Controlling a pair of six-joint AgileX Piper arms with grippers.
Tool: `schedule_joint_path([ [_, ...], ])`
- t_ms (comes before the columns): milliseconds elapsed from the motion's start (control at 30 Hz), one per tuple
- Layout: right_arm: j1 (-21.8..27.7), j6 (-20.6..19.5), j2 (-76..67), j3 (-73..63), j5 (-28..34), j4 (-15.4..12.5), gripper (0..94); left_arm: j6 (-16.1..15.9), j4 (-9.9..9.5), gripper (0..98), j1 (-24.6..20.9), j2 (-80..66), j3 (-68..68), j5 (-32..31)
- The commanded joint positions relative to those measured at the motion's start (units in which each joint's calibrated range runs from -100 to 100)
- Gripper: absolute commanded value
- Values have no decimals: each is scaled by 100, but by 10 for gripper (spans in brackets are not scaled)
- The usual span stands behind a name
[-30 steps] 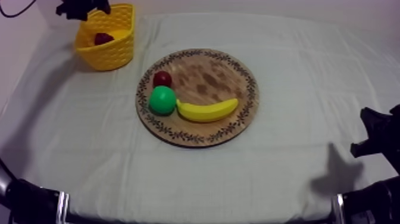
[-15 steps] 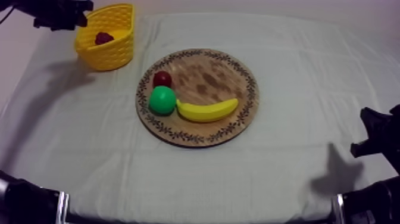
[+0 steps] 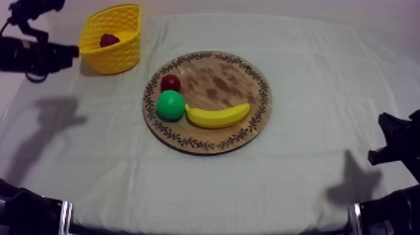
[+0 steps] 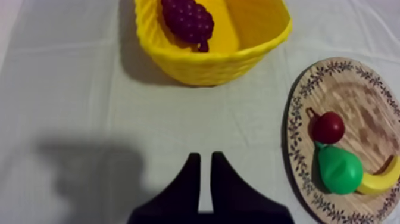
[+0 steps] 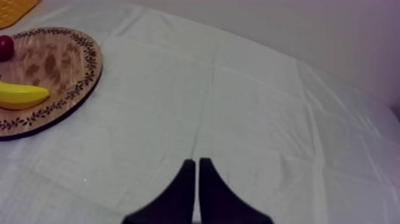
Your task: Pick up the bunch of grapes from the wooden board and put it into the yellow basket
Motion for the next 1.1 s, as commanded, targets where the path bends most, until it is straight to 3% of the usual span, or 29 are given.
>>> schedule_joint_path([
  [0, 0, 0, 0, -1, 0, -2, 5, 182, -176, 35, -37, -509, 718, -119],
  [200, 0, 0, 0, -1, 0, -2, 5, 342, -365, 10, -375, -1783, 1637, -195],
  [467, 0, 0, 0, -1, 0, -2, 5, 259, -418, 2, -620, -3480, 2813, -293],
  [733, 0, 0, 0, -1, 0, -2, 5, 319, -401, 1, -555, -4792, 3366, -225],
  [1067, 0, 0, 0, -1, 0, -2, 5, 103, -298, 0, -637, -6396, 3729, 103],
])
